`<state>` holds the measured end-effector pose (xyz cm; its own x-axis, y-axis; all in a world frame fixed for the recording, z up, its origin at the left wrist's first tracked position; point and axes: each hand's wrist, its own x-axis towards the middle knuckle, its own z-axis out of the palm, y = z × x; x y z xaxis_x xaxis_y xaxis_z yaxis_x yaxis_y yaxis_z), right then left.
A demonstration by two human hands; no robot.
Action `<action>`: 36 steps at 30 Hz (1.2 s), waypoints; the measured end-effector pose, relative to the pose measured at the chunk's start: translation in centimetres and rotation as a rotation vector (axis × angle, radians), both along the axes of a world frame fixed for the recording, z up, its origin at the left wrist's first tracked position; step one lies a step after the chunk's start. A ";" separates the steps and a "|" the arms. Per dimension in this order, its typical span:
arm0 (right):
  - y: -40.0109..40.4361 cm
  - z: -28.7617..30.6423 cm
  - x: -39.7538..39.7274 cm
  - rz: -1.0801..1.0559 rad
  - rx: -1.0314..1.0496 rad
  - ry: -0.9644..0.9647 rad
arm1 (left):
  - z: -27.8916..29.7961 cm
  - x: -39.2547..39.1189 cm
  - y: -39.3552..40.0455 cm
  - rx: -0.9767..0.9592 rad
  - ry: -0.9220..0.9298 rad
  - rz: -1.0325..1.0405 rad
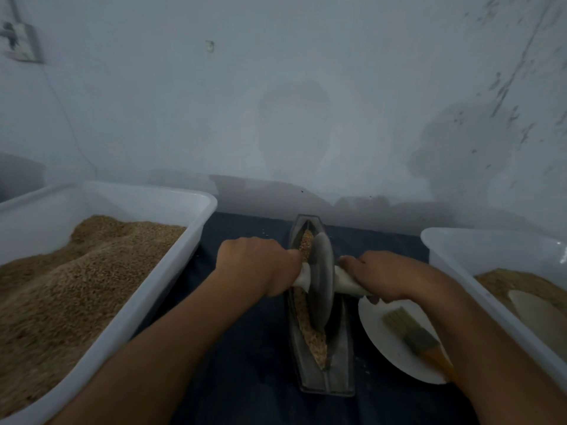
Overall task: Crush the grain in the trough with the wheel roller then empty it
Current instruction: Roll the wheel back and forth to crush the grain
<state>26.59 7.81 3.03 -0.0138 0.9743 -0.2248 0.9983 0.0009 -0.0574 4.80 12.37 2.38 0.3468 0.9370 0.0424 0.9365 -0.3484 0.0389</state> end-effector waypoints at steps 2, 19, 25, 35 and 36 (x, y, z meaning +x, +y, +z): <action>0.1 -0.1 0.1 0.007 0.013 0.007 | 0.0 0.0 -0.1 0.036 -0.018 -0.003; 3.7 -3.0 1.1 -0.243 0.596 0.054 | -1.8 1.3 3.6 0.342 -0.274 -0.014; 4.8 -2.8 1.5 -0.206 0.577 0.079 | -1.2 1.7 4.9 0.261 -0.256 0.007; 6.8 -2.4 1.9 -0.245 0.559 0.113 | -0.9 1.9 6.8 0.189 -0.252 0.023; 7.1 -2.4 2.0 -0.250 0.551 0.117 | -0.9 2.1 6.9 0.197 -0.248 0.027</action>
